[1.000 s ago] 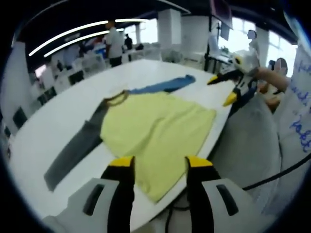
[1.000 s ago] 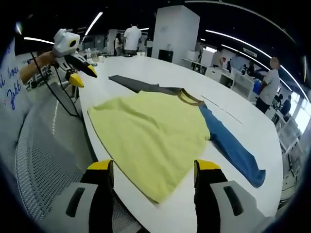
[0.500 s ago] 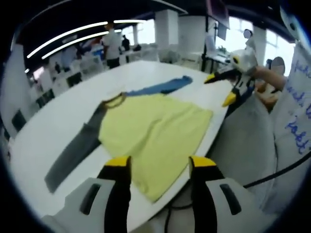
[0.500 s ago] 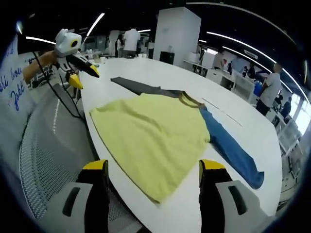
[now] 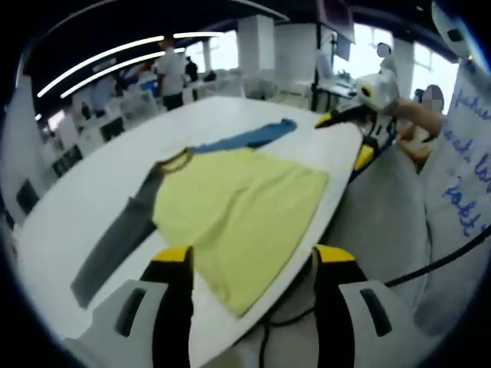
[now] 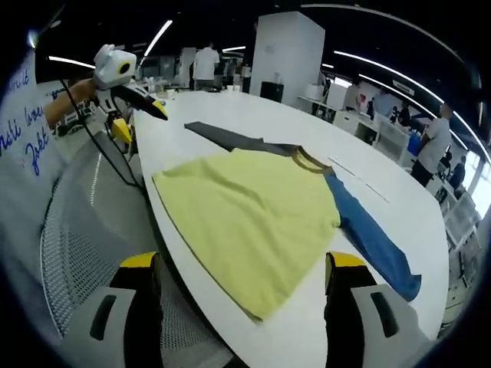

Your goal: Fold the garment on the visible template until the final outline fits inside the template.

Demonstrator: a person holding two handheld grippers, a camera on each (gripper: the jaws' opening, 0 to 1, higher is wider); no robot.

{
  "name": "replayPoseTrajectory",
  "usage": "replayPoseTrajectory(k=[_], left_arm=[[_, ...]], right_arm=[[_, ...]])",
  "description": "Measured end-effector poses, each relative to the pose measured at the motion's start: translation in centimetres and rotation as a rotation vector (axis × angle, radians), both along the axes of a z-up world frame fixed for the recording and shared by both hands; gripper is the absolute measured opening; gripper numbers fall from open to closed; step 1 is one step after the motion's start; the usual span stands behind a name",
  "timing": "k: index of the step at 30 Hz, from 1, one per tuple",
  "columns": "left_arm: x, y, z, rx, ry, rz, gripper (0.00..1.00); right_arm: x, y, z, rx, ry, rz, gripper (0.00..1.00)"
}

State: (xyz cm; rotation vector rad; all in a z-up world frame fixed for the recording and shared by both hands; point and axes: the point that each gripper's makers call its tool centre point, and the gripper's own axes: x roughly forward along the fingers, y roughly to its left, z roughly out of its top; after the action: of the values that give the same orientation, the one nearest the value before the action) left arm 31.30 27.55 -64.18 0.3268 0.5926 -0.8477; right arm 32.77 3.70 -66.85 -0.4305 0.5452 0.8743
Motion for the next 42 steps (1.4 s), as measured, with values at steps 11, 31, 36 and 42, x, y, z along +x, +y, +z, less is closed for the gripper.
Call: replayPoseTrajectory(k=[11, 31, 36, 42], left_arm=[[-0.3, 0.0, 0.2, -0.022, 0.008, -0.004, 0.67], [-1.1, -0.3, 0.5, -0.053, 0.005, -0.013, 0.95], [-1.3, -0.5, 0.7, -0.067, -0.001, -0.011, 0.99], [-1.3, -0.5, 0.7, -0.060, -0.006, -0.002, 0.99]], right_arm=[[-0.2, 0.0, 0.1, -0.007, 0.002, 0.010, 1.00], [-0.6, 0.2, 0.3, 0.015, 0.012, 0.035, 1.00], [-0.5, -0.1, 0.2, 0.013, 0.016, 0.026, 1.00], [-0.5, -0.3, 0.1, 0.021, 0.024, 0.018, 1.00]])
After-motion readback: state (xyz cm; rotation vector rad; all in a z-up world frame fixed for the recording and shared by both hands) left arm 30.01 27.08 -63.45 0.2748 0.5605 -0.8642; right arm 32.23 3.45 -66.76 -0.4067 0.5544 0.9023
